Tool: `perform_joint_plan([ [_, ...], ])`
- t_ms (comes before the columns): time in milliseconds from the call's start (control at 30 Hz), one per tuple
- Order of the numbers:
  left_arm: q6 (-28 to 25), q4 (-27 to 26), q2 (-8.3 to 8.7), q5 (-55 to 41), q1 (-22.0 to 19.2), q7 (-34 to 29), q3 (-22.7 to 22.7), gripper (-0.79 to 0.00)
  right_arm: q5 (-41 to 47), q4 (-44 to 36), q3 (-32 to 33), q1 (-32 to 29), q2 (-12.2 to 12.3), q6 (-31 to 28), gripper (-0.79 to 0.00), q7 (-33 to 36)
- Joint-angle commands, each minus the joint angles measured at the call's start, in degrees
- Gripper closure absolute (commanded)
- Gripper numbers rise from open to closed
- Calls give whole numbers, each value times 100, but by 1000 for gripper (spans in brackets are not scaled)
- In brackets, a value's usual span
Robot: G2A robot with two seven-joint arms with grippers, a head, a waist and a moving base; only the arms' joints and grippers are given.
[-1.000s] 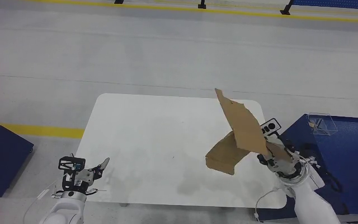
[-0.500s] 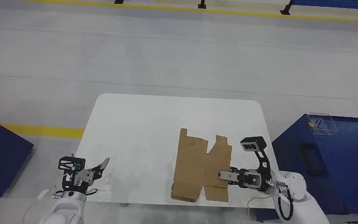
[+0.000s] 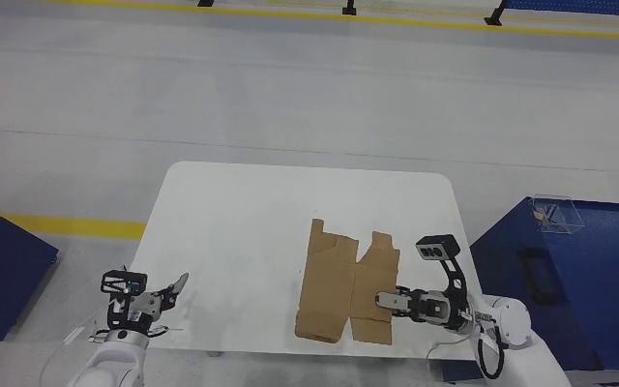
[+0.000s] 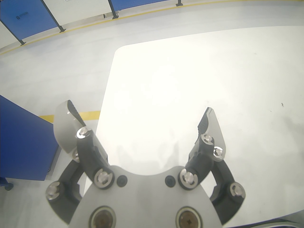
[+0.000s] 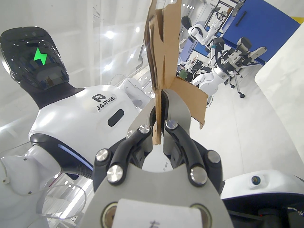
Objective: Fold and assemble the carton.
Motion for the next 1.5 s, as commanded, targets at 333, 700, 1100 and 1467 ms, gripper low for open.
perform_joint_plan([
  [333,-242,-691,-42,-6031,-860,-4601,-167,-785,-782,929,-240,368,-15,188,0,-320],
  [700,809,184,-8,-10085,-1986,-7492,113,-785,-601,1044,-1056,582,-131,290,0,-127],
  [1100,224,-114,22,-9469,-1802,-7039,866,-699,-149,1057,-1700,668,-244,400,0,194],
  [1467,275,-238,82,-9413,-1756,-7199,1005,0,-216,1095,-1794,706,-260,416,0,249],
])
